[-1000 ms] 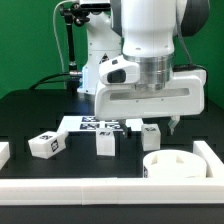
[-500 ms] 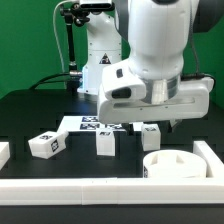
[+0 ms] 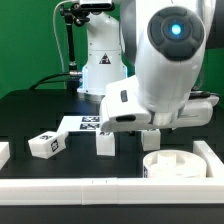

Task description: Assemble stool

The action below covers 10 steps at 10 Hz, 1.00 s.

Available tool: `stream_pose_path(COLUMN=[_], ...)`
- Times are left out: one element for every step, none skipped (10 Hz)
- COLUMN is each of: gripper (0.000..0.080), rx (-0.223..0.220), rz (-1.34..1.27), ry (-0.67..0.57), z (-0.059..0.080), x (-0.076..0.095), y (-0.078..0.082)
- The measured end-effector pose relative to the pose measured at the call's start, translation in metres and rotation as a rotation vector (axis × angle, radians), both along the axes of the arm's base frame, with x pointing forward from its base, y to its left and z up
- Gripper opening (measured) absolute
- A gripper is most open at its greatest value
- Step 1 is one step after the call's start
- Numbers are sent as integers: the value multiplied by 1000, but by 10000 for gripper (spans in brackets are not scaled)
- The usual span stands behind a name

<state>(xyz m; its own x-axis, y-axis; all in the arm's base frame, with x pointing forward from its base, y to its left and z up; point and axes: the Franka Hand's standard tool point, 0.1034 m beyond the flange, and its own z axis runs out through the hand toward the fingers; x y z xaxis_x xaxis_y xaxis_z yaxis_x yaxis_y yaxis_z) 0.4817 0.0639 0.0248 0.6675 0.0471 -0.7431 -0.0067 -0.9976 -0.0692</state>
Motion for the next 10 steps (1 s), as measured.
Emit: stream_pose_path(gripper=[649,649,649,649,649,649,649,602,602,416], rx=[2,4,6,7,7,7,6,6,6,6], rz=[5,7,12,12,10,11,11,12,13,13], ry=[71,100,162,162,149,146,140,135,133,133], z=[-4,-9,-10,-16,-18,-19,-20,-21,-21,-21], x=[-2,1,-3,-1,1,1,2,3,3,3], y=[0,1,1,1,1,2,2,3,3,3])
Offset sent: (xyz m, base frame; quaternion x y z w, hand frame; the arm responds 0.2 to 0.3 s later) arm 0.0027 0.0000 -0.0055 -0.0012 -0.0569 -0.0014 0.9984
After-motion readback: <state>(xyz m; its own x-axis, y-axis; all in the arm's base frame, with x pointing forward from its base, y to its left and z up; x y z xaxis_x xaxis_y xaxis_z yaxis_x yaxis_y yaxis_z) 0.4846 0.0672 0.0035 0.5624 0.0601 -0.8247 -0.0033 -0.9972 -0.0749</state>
